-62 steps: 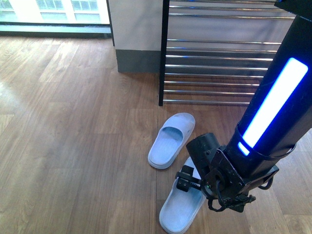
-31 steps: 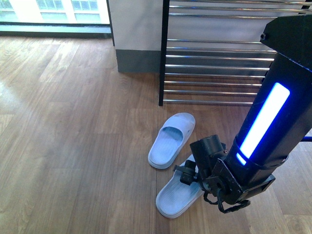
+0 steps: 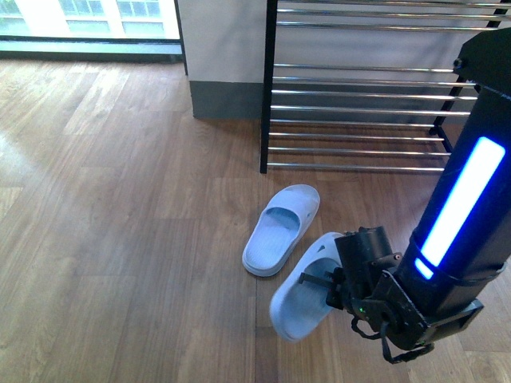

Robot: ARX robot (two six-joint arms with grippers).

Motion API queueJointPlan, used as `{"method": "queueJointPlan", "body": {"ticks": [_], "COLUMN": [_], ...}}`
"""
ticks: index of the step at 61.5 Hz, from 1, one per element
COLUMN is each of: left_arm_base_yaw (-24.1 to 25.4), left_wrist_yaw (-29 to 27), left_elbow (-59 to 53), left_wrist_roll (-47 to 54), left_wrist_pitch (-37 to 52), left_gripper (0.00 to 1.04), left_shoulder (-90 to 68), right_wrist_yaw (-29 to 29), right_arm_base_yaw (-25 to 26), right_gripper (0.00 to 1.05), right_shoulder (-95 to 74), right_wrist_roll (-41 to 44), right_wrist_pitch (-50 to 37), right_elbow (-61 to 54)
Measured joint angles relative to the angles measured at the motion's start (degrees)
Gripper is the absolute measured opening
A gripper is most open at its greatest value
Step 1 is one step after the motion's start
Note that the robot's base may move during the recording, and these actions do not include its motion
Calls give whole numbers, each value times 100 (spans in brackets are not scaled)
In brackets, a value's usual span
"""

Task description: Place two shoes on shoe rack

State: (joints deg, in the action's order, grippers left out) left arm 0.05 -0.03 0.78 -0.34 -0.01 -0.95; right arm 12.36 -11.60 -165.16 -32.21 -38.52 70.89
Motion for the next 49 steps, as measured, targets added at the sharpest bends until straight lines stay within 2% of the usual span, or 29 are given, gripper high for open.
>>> {"method": "queueJointPlan", "body": {"ticks": [14,35,49], "left_arm_base_yaw": [0,0,0], "left_wrist_yaw": [0,0,0], "left_elbow": [0,0,0], "left_wrist_roll": [0,0,0], "left_wrist_pitch": [0,0,0], "left_gripper": [95,95,95], "left_shoulder": [0,0,0], "right_wrist_yaw": [-173,-439,-636], "right_arm_base_yaw": [439,1405,1816], "right_gripper": [2,2,2], "right_shoulder": [704,2769,4516], "right_wrist_roll": [688,2280,3182], "right_wrist_pitch": [-855,-2070,-2295], "right_elbow": [-927,-2697,-3882]}}
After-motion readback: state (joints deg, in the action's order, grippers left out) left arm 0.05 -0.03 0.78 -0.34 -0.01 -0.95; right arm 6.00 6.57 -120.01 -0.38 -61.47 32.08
